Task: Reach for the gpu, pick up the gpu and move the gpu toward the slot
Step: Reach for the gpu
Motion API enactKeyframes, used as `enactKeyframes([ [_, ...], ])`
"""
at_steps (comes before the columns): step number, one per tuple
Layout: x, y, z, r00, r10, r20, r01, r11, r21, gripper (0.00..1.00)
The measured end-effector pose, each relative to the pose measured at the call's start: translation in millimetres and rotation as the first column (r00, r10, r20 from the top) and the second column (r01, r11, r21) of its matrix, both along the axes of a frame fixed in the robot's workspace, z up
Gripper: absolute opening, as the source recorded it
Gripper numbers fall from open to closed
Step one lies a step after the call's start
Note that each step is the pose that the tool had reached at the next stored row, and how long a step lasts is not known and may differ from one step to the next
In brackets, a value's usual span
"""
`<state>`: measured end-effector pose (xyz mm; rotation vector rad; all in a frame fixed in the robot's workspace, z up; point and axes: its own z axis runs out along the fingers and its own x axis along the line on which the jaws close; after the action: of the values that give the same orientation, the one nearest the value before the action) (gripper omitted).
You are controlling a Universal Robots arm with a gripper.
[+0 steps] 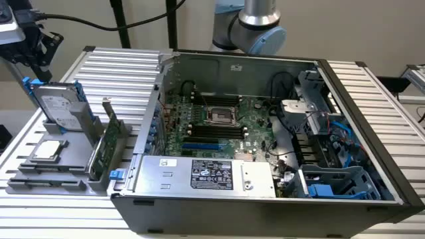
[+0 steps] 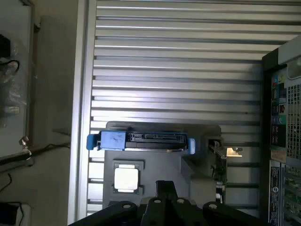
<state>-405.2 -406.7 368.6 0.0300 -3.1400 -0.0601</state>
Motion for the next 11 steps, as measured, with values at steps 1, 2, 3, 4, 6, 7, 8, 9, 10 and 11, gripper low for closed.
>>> enactKeyframes([
  [1, 0.0, 0.0, 0.0, 1.0000, 0.000, 0.0000, 0.000, 1.0000, 0.0000, 0.11],
  [2, 0.0, 0.0, 0.0, 1.0000, 0.000, 0.0000, 0.000, 1.0000, 0.0000, 0.11],
  [3, 0.0, 0.0, 0.0, 1.0000, 0.000, -0.0001, 0.000, 1.0000, 0.0000, 0.11],
  [4, 0.0, 0.0, 0.0, 1.0000, 0.000, -0.0001, 0.000, 1.0000, -0.0001, 0.11],
  [6, 0.0, 0.0, 0.0, 1.0000, 0.000, 0.0000, 0.000, 1.0000, 0.0000, 0.11],
  [7, 0.0, 0.0, 0.0, 1.0000, 0.000, 0.0000, 0.000, 1.0000, 0.0000, 0.11],
  [8, 0.0, 0.0, 0.0, 1.0000, 0.000, 0.0000, 0.000, 1.0000, 0.0000, 0.11],
  [9, 0.0, 0.0, 0.0, 1.0000, 0.000, 0.0000, 0.000, 1.0000, 0.0000, 0.11],
  [10, 0.0, 0.0, 0.0, 1.0000, 0.000, 0.0000, 0.000, 1.0000, 0.0000, 0.11],
  [11, 0.0, 0.0, 0.0, 1.0000, 0.000, 0.0000, 0.000, 1.0000, 0.0000, 0.11],
])
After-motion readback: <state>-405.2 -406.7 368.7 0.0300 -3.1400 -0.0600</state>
